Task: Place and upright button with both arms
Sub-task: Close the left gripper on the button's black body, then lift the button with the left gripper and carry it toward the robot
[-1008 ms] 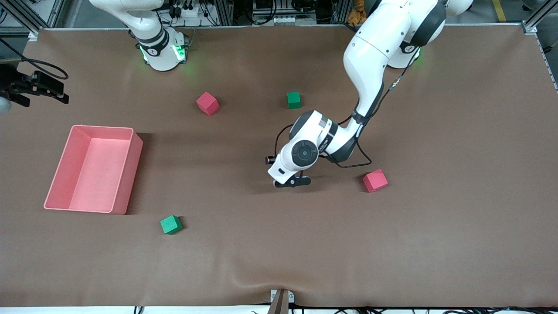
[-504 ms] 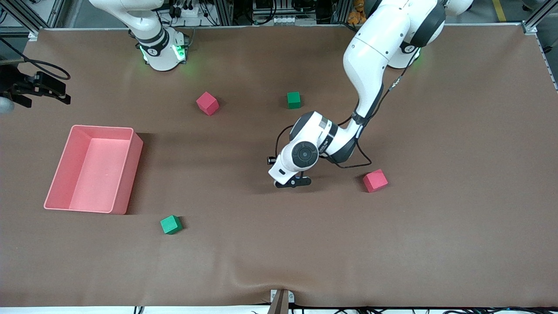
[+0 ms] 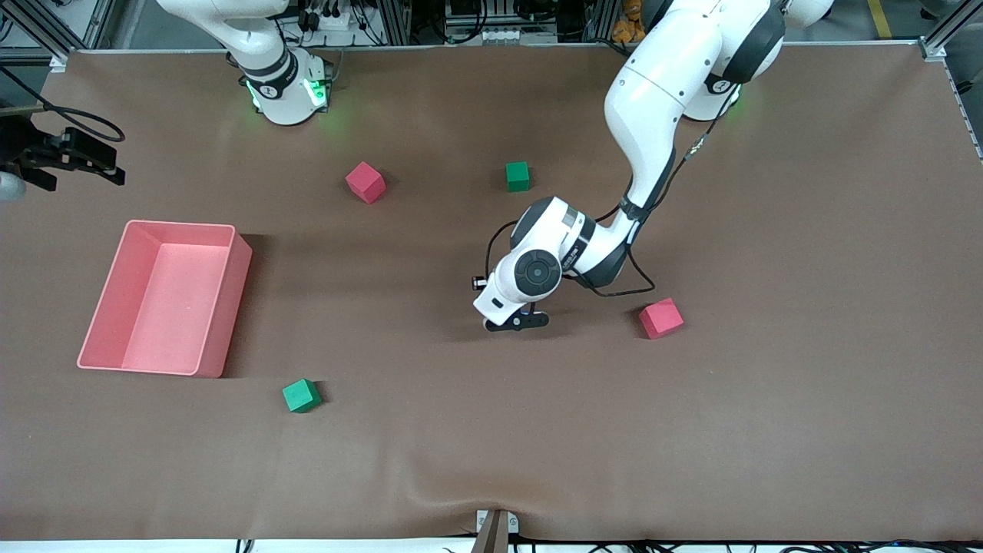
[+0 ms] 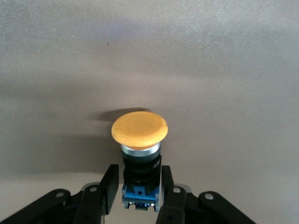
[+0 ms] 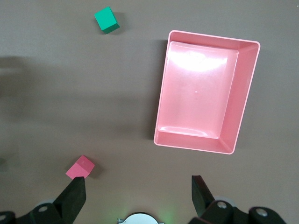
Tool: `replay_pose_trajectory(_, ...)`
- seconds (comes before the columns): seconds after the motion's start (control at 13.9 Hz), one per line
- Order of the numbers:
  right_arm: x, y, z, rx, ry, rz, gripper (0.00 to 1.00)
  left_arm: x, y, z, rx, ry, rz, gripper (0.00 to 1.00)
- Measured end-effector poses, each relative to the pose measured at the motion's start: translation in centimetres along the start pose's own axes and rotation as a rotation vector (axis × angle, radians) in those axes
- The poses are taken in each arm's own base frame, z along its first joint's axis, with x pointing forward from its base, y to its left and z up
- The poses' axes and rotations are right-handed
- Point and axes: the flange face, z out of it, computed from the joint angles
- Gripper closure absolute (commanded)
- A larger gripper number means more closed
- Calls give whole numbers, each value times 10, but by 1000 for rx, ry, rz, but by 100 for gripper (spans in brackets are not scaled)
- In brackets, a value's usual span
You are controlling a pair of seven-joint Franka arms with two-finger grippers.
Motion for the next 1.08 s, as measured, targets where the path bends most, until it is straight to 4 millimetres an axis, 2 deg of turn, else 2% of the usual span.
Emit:
replay_pose_trajectory(0.14, 1, 0, 1, 0, -1, 0, 0, 0, 0, 0, 0, 0, 0, 82)
replay_pose_trajectory(0.22, 1, 0, 1, 0, -1, 0, 0, 0, 0, 0, 0, 0, 0, 88)
replay_pose_trajectory(0.5, 1, 1, 1, 0, 0, 1, 0, 2, 2, -6, -7, 8, 1, 89)
replay_pose_trajectory(0.65, 1, 1, 1, 0, 0, 1, 0, 1, 4, -14, -16, 18, 4, 84)
replay_pose_trajectory(0.72, 1, 1, 1, 0, 0, 2, 0, 1, 5, -18, -19, 22, 6, 93)
replay_pose_trajectory(0.94, 1, 2, 1, 0, 1, 4, 0, 1, 8, -31, -12, 51, 20, 90)
replay_pose_trajectory(1.08, 1, 3, 1, 0, 2, 5, 0, -4, 12, -41, 28, 101, 32, 92)
